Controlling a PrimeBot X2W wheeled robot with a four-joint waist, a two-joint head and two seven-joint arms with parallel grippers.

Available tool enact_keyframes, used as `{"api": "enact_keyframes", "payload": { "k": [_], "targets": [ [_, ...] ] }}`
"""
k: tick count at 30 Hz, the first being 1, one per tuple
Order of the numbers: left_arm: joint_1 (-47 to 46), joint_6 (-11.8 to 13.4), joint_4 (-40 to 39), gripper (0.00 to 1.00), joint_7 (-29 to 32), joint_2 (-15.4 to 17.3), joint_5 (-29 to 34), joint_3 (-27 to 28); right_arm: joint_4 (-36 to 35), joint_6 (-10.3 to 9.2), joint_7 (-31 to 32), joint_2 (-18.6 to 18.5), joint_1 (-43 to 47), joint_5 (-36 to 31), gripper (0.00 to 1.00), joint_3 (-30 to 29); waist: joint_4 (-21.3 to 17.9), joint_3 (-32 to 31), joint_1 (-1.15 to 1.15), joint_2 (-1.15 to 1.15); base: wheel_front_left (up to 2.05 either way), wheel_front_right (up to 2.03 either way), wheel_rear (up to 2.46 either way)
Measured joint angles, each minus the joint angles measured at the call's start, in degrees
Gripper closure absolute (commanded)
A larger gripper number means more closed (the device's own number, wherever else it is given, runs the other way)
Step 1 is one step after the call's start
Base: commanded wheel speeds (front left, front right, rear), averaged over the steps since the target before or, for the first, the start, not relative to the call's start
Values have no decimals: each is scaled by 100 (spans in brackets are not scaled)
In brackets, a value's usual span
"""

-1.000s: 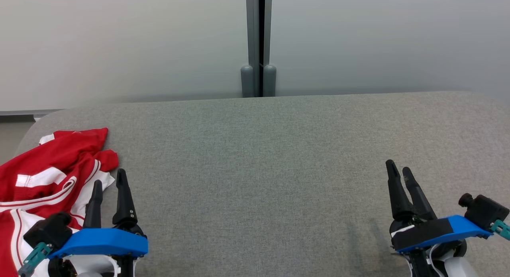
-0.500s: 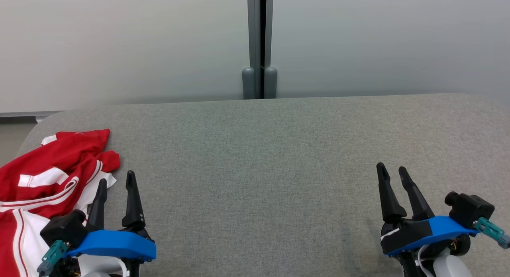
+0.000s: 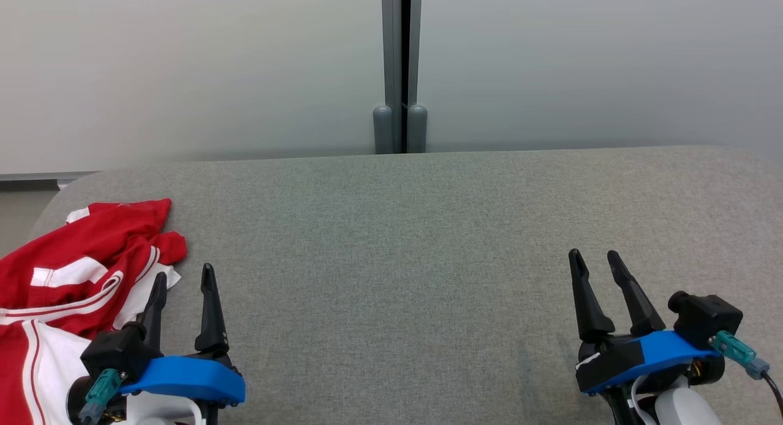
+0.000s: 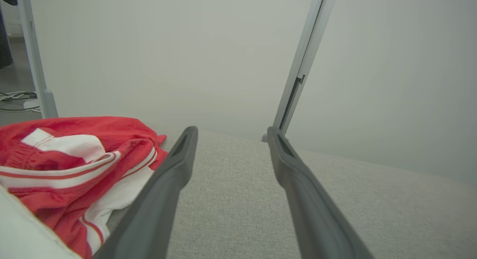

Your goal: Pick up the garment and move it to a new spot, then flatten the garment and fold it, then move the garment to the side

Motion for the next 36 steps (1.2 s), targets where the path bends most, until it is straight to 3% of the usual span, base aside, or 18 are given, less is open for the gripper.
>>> {"api": "enact_keyframes", "payload": {
  "k": [36],
  "targets": [
    [-8, 16, 66, 0, -396, 21, 1500, -26, 207, 7, -397, 11, -144, -1298, 0, 76, 19, -52, 0, 0, 0, 0, 0]
  ]
}}
